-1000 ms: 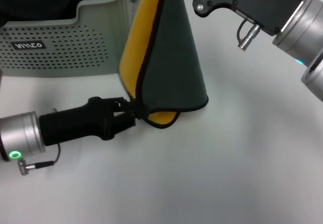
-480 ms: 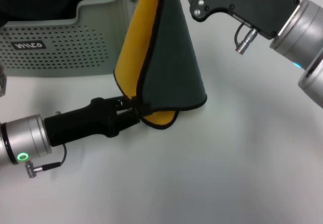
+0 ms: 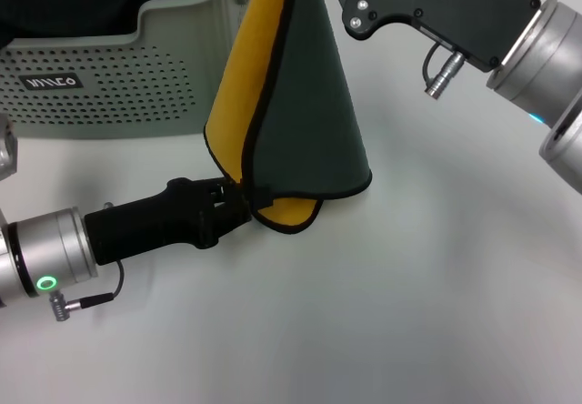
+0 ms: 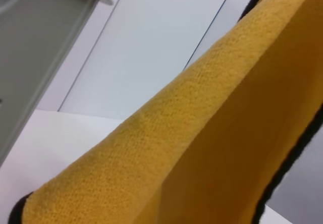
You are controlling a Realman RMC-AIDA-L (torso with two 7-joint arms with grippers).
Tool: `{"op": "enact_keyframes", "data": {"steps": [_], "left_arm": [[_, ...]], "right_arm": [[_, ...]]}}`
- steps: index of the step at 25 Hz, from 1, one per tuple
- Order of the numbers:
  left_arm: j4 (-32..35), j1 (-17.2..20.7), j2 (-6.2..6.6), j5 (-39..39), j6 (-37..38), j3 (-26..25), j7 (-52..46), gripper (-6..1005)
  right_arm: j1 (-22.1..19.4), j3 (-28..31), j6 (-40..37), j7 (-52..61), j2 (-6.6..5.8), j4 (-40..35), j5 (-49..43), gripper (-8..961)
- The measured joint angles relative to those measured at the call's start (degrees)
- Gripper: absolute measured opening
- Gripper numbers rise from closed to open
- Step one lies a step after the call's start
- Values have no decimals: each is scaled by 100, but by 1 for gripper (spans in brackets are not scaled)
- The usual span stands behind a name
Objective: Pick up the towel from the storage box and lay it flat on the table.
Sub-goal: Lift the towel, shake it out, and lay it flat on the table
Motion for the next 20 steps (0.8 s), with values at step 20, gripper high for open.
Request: {"op": "enact_keyframes", "data": {"steps": [20], "left_arm": [[1176,672,529,-926,2153,-43,-248,2]], "right_arm": [[-851,400,-171,2466,-455,-99,-444,58]]}}
